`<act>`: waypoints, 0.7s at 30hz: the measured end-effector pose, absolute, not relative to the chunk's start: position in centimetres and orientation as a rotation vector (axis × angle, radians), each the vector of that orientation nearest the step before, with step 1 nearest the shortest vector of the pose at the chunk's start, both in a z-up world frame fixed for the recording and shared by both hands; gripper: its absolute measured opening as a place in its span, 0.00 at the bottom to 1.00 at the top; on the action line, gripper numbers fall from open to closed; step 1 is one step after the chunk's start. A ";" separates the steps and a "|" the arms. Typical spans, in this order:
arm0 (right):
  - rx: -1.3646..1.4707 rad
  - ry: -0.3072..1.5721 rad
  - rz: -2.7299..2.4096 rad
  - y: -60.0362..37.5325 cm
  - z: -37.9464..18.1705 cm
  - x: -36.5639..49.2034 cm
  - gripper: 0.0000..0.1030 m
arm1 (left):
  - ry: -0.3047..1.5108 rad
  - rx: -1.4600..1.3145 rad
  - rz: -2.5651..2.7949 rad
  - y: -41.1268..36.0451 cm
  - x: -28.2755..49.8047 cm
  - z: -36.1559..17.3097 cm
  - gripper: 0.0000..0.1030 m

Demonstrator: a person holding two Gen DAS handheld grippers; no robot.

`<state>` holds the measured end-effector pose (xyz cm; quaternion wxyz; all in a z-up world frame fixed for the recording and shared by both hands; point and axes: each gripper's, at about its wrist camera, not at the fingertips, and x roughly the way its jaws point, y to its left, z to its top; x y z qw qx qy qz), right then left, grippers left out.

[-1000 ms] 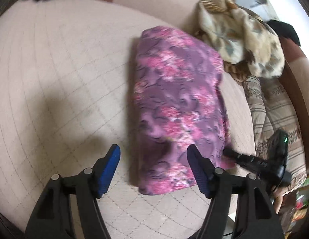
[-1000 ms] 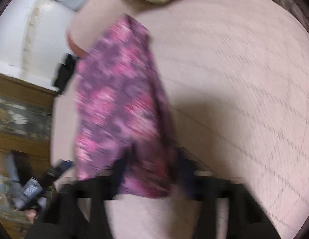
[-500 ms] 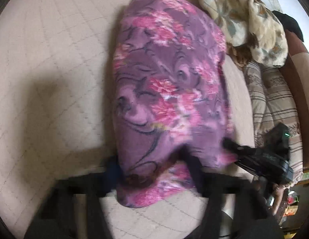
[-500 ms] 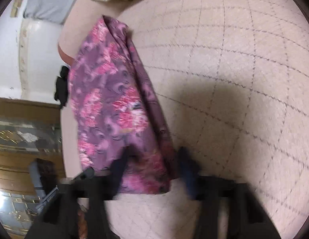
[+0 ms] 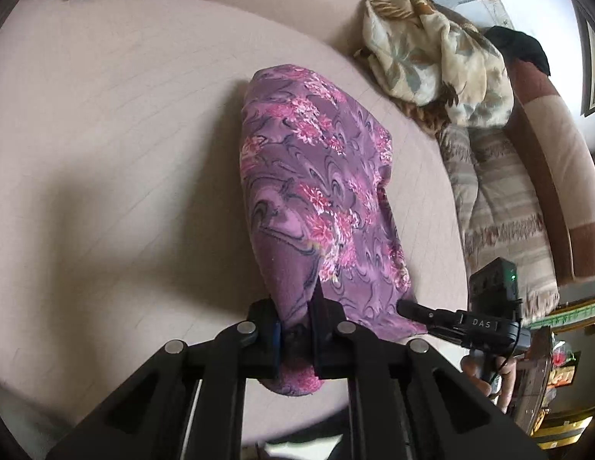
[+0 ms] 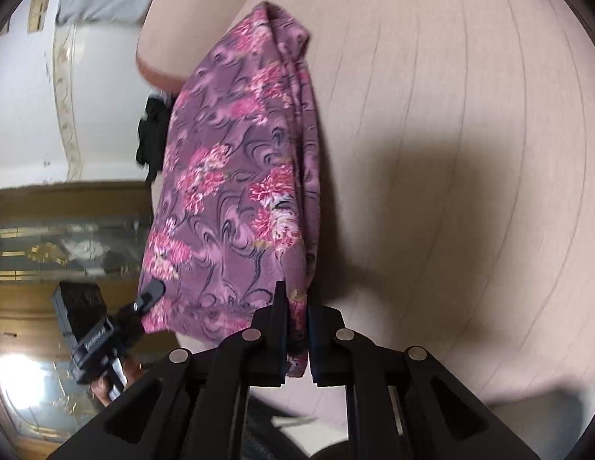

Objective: Fold small clothes
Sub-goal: 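Fold the shirt in half with both grippers and press it flat, then release the folded shirt and raise both grippers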

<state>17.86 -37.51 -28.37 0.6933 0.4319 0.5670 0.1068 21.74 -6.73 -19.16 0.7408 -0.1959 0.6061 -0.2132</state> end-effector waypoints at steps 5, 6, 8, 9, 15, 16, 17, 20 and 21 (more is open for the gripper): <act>0.845 1.322 0.221 -31.6 -27.5 12.9 0.10 | 1.368 -0.424 -0.429 -3.2 15.3 -21.4 0.18; 0.810 1.339 0.202 -31.0 -27.8 12.4 0.12 | 1.384 -0.370 -0.399 -3.3 14.2 -22.4 0.21; 0.711 1.385 0.173 -30.2 -29.1 12.5 0.27 | 1.412 -0.303 -0.342 -3.4 13.4 -23.5 0.38; 0.720 1.435 0.141 -30.5 -30.2 12.6 0.33 | 1.422 -0.301 -0.330 -3.2 13.3 -23.7 0.38; 0.688 1.236 0.174 -31.8 -24.4 14.3 0.77 | 1.208 -0.354 -0.324 -1.1 16.0 -17.6 0.72; 0.655 1.190 0.186 -31.9 -23.1 15.1 0.78 | 1.183 -0.370 -0.320 -0.8 17.3 -17.0 0.73; 0.639 1.166 0.194 -32.2 -22.3 16.1 0.78 | 1.177 -0.382 -0.319 -0.6 18.4 -16.8 0.73; 0.627 1.095 0.203 -32.5 -20.7 19.6 0.78 | 1.152 -0.433 -0.322 -0.8 22.7 -16.9 0.73; 0.628 1.070 0.201 -32.4 -20.0 20.7 0.78 | 1.150 -0.448 -0.323 -0.9 24.1 -17.2 0.73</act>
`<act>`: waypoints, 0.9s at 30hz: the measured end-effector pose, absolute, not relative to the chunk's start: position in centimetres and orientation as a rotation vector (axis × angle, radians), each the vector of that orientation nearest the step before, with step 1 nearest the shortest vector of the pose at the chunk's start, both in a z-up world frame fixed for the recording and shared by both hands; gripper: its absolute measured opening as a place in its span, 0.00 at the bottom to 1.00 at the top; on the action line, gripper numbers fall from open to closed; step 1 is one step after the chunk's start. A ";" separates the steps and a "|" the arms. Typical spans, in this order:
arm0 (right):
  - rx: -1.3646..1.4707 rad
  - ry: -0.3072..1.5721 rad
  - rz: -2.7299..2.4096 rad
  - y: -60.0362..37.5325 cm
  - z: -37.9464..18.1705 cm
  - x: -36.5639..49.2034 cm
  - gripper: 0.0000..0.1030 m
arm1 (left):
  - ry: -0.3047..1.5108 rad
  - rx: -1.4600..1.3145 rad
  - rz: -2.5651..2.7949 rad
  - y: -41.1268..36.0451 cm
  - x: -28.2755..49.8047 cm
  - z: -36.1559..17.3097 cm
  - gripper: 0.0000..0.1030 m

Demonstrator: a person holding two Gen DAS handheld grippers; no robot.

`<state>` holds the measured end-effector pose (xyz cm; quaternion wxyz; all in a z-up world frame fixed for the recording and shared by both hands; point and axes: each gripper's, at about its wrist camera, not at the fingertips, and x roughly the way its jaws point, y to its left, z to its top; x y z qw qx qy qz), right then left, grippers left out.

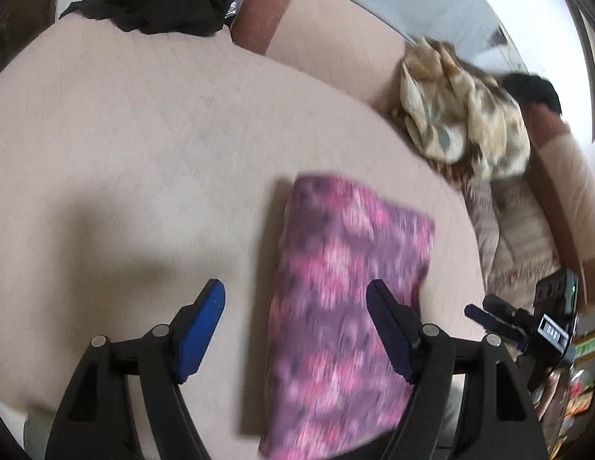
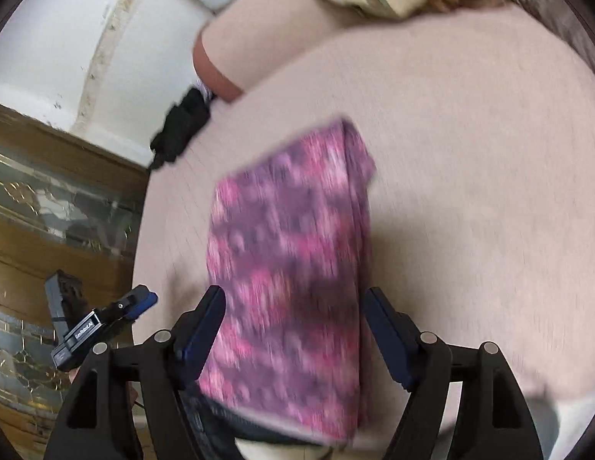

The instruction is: Fold small clothes

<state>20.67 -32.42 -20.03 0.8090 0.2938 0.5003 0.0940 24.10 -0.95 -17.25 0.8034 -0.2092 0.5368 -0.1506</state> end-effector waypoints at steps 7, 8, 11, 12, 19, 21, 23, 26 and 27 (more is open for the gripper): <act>0.684 1.079 0.158 -34.0 -22.4 29.4 0.68 | 1.230 -0.518 -0.401 -4.2 31.9 -22.2 0.73; 0.698 1.094 0.154 -34.3 -23.2 30.1 0.60 | 1.251 -0.523 -0.404 -4.8 32.8 -23.1 0.73; 0.747 1.125 0.129 -35.5 -26.1 32.1 0.33 | 1.288 -0.562 -0.419 -5.9 35.1 -26.0 0.73; 0.758 1.131 0.122 -35.8 -26.7 32.5 0.25 | 1.297 -0.593 -0.431 -5.9 35.6 -26.5 0.70; 0.747 1.085 0.097 -36.4 -26.7 31.5 0.05 | 1.197 -0.753 -0.540 -3.1 34.5 -24.2 0.31; 0.782 1.072 0.108 -36.4 -26.7 31.3 0.04 | 1.201 -0.725 -0.494 -3.1 34.4 -25.0 0.32; 0.761 1.114 0.093 -35.8 -28.1 32.2 0.05 | 1.258 -0.671 -0.409 -3.7 34.9 -27.2 0.46; 0.813 1.134 0.091 -35.7 -29.9 32.9 0.10 | 1.265 -0.711 -0.405 -3.3 34.5 -26.6 0.51; 0.829 1.124 0.099 -35.8 -29.4 32.6 0.16 | 1.232 -0.688 -0.413 -3.1 33.9 -25.4 0.53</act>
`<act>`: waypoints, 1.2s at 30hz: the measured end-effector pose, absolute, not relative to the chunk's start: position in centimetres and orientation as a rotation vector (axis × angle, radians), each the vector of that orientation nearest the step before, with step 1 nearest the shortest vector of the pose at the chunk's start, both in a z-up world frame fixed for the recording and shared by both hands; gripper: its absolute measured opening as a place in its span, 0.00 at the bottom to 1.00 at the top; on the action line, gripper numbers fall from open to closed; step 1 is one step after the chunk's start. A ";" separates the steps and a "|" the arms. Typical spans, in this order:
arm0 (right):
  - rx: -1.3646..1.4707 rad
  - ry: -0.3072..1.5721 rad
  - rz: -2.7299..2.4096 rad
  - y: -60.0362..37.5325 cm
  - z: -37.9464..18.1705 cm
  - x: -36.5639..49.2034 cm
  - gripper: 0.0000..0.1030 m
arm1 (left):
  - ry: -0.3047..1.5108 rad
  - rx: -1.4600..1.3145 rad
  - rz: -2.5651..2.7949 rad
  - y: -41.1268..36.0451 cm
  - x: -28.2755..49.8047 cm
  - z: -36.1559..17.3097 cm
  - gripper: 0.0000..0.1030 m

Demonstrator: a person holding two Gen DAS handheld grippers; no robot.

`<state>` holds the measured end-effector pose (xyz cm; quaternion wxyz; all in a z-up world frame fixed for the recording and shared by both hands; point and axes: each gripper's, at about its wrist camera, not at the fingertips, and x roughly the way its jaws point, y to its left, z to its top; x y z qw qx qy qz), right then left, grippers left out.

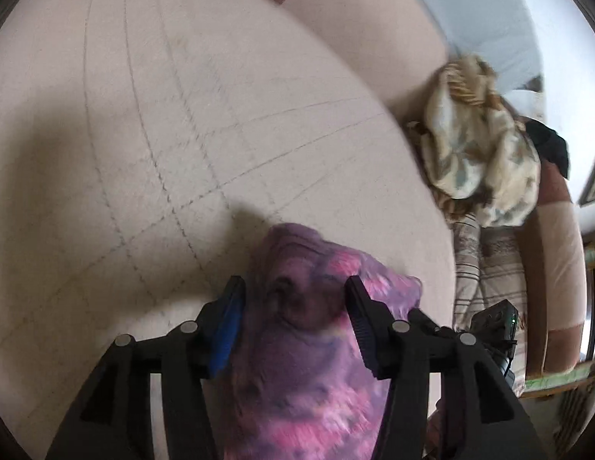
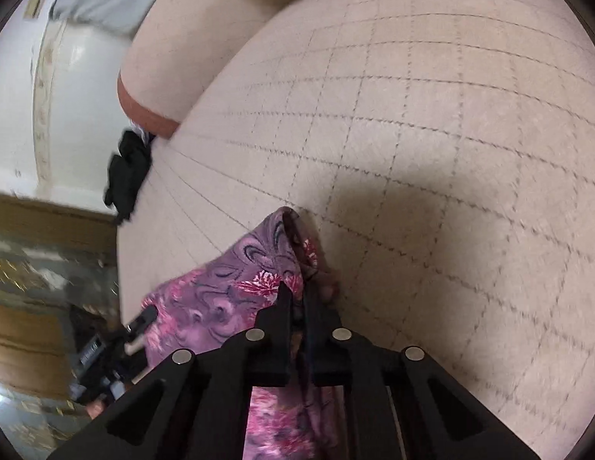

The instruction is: Fold small clothes

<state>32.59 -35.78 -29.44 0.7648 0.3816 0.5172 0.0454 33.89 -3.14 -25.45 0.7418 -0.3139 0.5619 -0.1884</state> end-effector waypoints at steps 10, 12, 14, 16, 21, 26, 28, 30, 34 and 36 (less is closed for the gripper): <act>0.813 1.069 0.162 -35.2 -26.2 24.0 0.52 | 1.251 -0.556 -0.430 -2.5 25.0 -24.3 0.68; 0.787 1.092 0.181 -33.9 -26.6 23.4 0.40 | 1.283 -0.558 -0.421 -3.1 23.7 -25.2 0.68; 0.791 1.111 0.191 -32.6 -27.6 23.4 0.37 | 1.320 -0.563 -0.400 -3.4 22.7 -26.4 0.68; 0.741 1.132 0.145 -31.9 -28.5 23.5 0.20 | 1.308 -0.559 -0.365 -3.3 21.8 -26.8 0.66; 0.751 1.102 0.074 -32.5 -27.7 21.9 0.07 | 1.320 -0.551 -0.337 -2.7 19.8 -25.5 0.66; 0.744 1.183 0.071 -32.0 -29.2 22.2 0.11 | 1.343 -0.524 -0.315 -2.8 18.1 -25.1 0.66; 0.787 1.168 0.077 -32.4 -28.1 20.7 0.38 | 1.318 -0.527 -0.325 -2.2 16.8 -24.2 0.66; 0.802 1.133 0.099 -32.5 -26.8 18.8 0.66 | 1.312 -0.518 -0.327 -1.5 15.4 -24.0 0.66; 0.797 1.161 0.131 -32.1 -26.4 13.9 0.72 | 1.334 -0.523 -0.342 -0.7 12.6 -24.7 0.66; 0.766 1.205 0.129 -31.7 -26.9 12.0 0.68 | 1.345 -0.530 -0.344 -0.6 11.7 -25.5 0.66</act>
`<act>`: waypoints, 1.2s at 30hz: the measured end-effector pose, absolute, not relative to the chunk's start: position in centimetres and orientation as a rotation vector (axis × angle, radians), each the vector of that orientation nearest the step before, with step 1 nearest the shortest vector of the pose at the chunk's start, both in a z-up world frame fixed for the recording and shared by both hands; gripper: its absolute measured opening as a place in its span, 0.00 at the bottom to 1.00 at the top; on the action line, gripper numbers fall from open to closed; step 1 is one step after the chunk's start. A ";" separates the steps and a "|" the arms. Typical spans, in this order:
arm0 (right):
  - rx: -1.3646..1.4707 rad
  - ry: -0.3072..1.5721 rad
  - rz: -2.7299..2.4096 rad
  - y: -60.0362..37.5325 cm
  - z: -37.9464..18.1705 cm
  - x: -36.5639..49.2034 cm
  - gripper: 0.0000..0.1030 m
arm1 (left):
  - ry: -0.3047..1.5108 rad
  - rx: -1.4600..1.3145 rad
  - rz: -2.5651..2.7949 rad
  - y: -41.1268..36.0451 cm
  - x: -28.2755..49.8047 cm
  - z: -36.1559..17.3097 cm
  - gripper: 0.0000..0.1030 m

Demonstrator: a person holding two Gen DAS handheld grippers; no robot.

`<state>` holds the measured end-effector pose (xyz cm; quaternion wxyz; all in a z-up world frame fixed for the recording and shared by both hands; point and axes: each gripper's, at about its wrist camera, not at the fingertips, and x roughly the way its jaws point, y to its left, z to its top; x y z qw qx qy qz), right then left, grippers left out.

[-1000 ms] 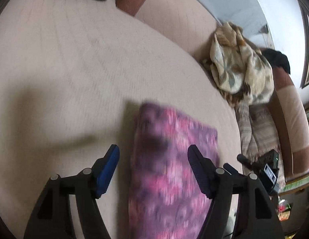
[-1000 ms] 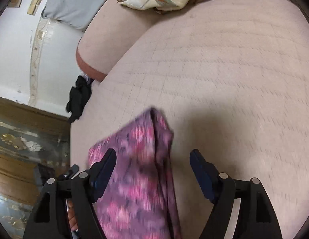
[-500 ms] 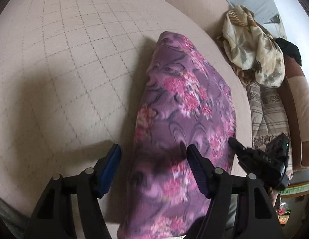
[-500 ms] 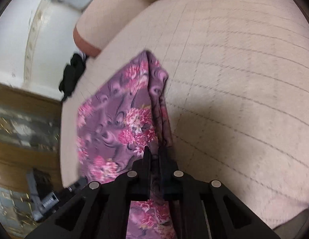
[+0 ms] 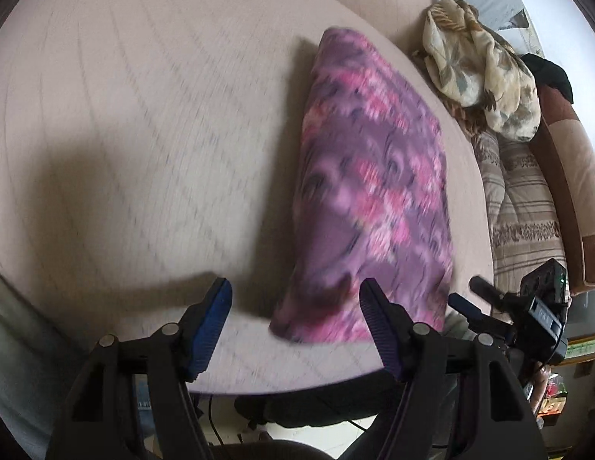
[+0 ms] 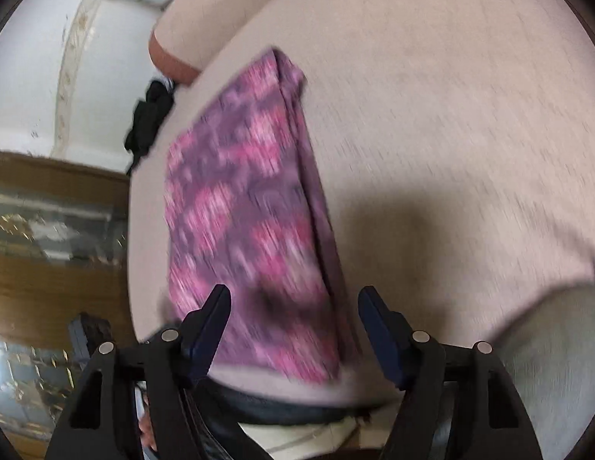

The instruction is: Fold small clothes

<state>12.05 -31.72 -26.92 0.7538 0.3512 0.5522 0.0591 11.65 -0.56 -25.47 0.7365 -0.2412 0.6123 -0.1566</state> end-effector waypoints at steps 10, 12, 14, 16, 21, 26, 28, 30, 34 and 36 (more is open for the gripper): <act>0.739 1.326 0.104 -30.5 -30.5 10.9 0.26 | 1.338 -0.573 -0.365 -1.6 11.6 -26.3 0.29; 0.744 1.329 0.117 -30.9 -30.5 11.0 0.14 | 1.321 -0.572 -0.392 -1.6 11.4 -25.9 0.17; 0.782 1.315 0.114 -31.5 -29.9 10.9 0.13 | 1.286 -0.558 -0.411 -1.9 10.7 -24.6 0.14; 0.767 1.265 0.115 -31.9 -27.9 10.1 0.12 | 1.273 -0.584 -0.441 -2.0 9.9 -23.5 0.14; 0.596 1.265 0.032 -31.9 -26.1 10.0 0.11 | 1.345 -0.572 -0.397 -3.1 9.7 -25.6 0.15; 0.582 1.301 0.017 -32.2 -27.1 10.7 0.27 | 1.322 -0.589 -0.376 -2.0 9.4 -24.6 0.38; 0.578 1.232 0.042 -32.5 -25.0 10.3 0.61 | 1.280 -0.544 -0.364 -1.3 9.6 -23.1 0.50; 0.574 1.145 0.066 -33.1 -22.6 10.2 0.81 | 1.244 -0.514 -0.338 -0.6 10.3 -21.9 0.54; 0.564 1.065 0.138 -32.8 -19.3 12.5 0.88 | 1.200 -0.503 -0.314 -0.1 13.7 -20.1 0.71; 0.555 1.032 0.155 -32.3 -18.4 14.2 0.88 | 1.183 -0.493 -0.310 -0.3 15.9 -19.5 0.73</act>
